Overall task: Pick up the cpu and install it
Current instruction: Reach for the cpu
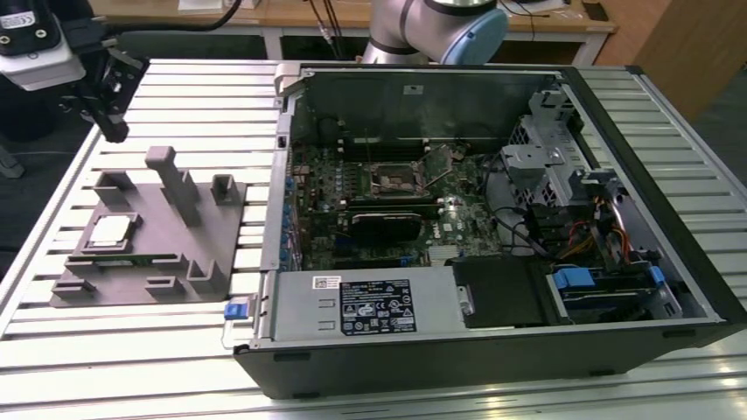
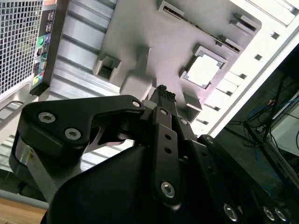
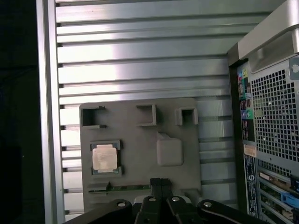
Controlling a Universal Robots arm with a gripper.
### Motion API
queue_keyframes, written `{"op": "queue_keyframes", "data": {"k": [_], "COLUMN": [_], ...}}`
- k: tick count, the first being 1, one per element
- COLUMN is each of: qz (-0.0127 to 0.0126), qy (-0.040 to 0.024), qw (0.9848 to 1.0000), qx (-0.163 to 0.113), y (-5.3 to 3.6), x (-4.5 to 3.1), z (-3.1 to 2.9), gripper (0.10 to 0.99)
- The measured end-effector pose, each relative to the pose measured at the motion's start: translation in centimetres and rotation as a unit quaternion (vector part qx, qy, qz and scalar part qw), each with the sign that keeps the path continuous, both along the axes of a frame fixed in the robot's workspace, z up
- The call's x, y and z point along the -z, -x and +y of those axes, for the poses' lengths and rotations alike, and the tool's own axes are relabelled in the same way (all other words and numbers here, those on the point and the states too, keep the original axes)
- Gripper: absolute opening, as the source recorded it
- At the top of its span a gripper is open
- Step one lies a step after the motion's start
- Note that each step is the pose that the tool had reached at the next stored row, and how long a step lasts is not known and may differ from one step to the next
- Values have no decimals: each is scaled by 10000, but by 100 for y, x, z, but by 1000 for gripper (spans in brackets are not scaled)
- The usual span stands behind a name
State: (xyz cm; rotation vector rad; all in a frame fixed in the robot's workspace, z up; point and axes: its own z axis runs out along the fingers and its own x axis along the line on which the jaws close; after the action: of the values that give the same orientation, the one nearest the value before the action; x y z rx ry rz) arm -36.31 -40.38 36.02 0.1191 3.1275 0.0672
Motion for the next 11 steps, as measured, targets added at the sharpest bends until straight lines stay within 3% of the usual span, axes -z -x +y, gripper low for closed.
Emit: {"op": "queue_keyframes", "data": {"k": [3,11], "qz": [0,0], "qy": [0,0], "qw": [10000,10000], "qx": [0,0], "y": [82,375], "x": [15,20], "z": [-33,-34], "gripper": [106,106]}}
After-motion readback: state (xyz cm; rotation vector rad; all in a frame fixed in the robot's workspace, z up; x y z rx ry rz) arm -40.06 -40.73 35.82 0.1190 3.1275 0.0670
